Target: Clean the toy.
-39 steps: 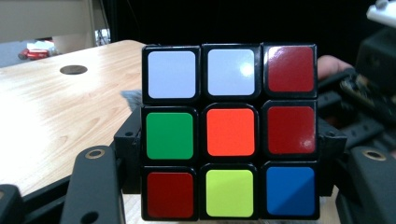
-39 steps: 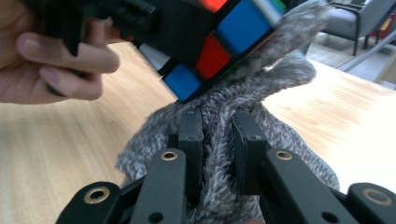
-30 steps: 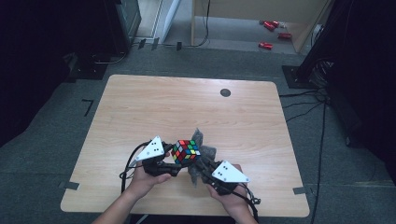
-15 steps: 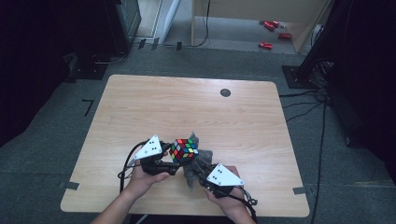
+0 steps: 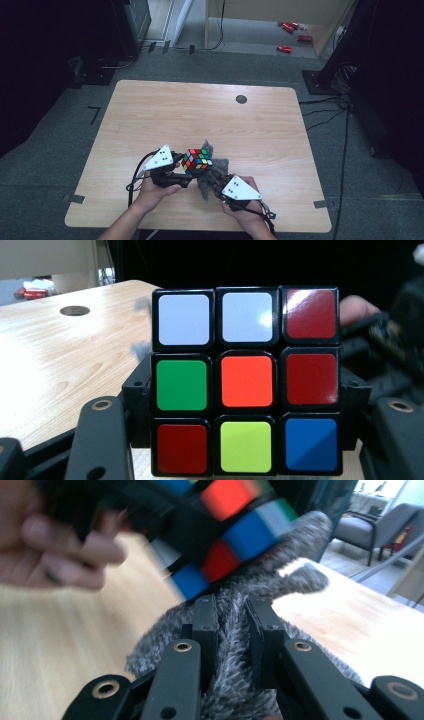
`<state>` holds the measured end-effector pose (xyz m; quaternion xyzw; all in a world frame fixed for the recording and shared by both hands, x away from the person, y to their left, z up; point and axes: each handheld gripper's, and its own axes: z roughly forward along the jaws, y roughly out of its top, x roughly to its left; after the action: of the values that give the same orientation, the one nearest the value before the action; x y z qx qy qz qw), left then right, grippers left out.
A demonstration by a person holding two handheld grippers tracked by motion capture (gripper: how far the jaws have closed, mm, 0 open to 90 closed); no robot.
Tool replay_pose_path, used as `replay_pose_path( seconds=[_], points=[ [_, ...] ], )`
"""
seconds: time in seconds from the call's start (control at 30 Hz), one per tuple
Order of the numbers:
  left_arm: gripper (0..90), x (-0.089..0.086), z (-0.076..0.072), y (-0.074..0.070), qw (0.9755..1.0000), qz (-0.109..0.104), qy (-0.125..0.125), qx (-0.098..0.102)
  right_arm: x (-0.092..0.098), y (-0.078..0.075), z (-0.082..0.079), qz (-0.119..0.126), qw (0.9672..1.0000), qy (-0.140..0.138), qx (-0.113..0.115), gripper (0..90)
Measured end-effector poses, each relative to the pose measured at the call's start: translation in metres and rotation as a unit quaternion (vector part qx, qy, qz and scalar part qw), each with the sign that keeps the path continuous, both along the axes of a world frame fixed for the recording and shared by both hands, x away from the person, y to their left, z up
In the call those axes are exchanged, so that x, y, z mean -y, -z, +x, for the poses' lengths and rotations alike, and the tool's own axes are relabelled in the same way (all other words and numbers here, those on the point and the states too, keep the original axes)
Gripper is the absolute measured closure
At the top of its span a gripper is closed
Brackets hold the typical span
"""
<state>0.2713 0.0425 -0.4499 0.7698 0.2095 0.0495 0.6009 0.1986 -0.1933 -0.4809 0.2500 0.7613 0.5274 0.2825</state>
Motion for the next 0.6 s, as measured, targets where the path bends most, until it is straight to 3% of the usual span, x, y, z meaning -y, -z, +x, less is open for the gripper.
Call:
replay_pose_path(
  seconds=[0.17,0.37,0.6],
  points=[
    [34.9,-0.003,0.002,0.000,1.0000,-0.004,-0.001,-0.003,-0.004,0.001,0.000,-0.008,0.9999,-0.010,0.000,77.6],
    [34.9,-0.003,0.002,0.001,1.0000,0.004,-0.004,-0.002,0.011,-0.007,0.002,0.022,0.9996,0.012,0.010,77.8],
    [34.9,-0.005,0.004,0.002,0.9999,0.003,-0.011,-0.006,-0.003,0.002,-0.003,-0.012,0.9997,-0.017,0.008,77.7]
  ],
)
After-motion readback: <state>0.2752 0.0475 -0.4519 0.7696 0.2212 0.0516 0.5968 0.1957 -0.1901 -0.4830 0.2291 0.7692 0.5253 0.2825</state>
